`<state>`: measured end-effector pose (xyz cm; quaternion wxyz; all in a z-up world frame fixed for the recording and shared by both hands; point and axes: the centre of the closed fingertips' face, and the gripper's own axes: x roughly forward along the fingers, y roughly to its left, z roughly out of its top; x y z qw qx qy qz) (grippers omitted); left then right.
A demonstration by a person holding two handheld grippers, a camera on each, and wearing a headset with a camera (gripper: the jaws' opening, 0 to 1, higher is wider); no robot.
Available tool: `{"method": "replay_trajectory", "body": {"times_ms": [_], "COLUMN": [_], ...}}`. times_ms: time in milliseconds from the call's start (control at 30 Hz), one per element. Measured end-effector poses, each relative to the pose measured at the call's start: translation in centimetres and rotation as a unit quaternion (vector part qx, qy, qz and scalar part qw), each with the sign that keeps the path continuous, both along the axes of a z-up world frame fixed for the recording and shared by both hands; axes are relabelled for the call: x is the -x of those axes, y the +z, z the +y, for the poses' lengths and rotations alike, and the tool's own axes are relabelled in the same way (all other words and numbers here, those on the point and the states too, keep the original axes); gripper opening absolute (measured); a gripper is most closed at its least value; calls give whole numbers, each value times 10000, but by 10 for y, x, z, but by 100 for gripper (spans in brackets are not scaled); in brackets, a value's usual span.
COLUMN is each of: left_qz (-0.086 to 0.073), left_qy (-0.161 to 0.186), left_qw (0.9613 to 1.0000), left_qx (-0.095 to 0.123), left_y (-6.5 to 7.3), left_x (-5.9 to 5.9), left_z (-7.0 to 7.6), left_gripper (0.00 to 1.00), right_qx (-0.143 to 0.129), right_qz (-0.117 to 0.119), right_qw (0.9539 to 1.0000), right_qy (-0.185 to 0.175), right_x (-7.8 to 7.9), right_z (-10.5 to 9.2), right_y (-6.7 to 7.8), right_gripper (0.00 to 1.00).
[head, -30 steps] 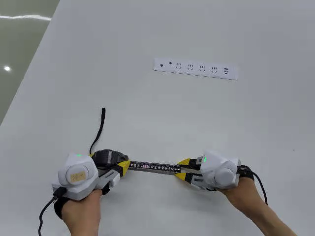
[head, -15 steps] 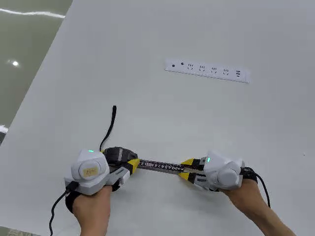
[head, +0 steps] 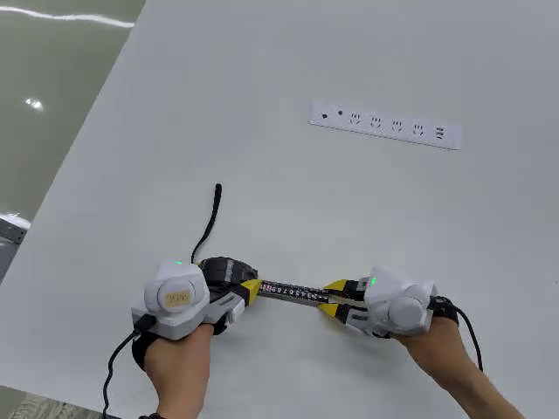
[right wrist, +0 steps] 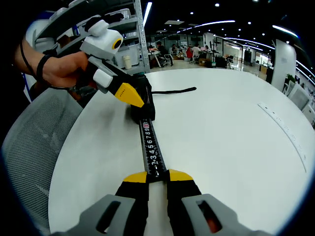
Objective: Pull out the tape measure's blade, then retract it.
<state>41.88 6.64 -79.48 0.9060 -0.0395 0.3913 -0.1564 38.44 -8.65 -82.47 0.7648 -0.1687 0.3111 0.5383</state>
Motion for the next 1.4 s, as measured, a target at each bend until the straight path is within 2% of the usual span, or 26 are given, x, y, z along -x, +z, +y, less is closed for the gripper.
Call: {"method": "replay_trajectory", "body": {"times_ms": [100, 167, 500, 1067, 1400], "left_qz": [2, 14, 23, 54, 75], "left_qy": [-12, -45, -31, -58, -80], "left_qw": [10000, 10000, 9999, 9997, 9995], "left_qx": [25, 76, 149, 238, 302], "left_y": [0, 1, 1, 1, 1], "left_x": [0, 0, 0, 0, 1], "left_z": [1, 2, 5, 9, 12], "left_gripper": [60, 60, 59, 59, 59], "right_qx": [-5, -50, -155, -32, -46], "right_qz": [8, 60, 137, 178, 216], "right_qw": [10000, 10000, 9997, 9998, 9998], "right_qy": [15, -15, -86, 60, 14], "right_x": [0, -1, -3, -5, -6], "right_z": [6, 20, 30, 53, 65], "right_y": [1, 3, 5, 1, 2], "right_gripper": [12, 12, 12, 12, 12]}}
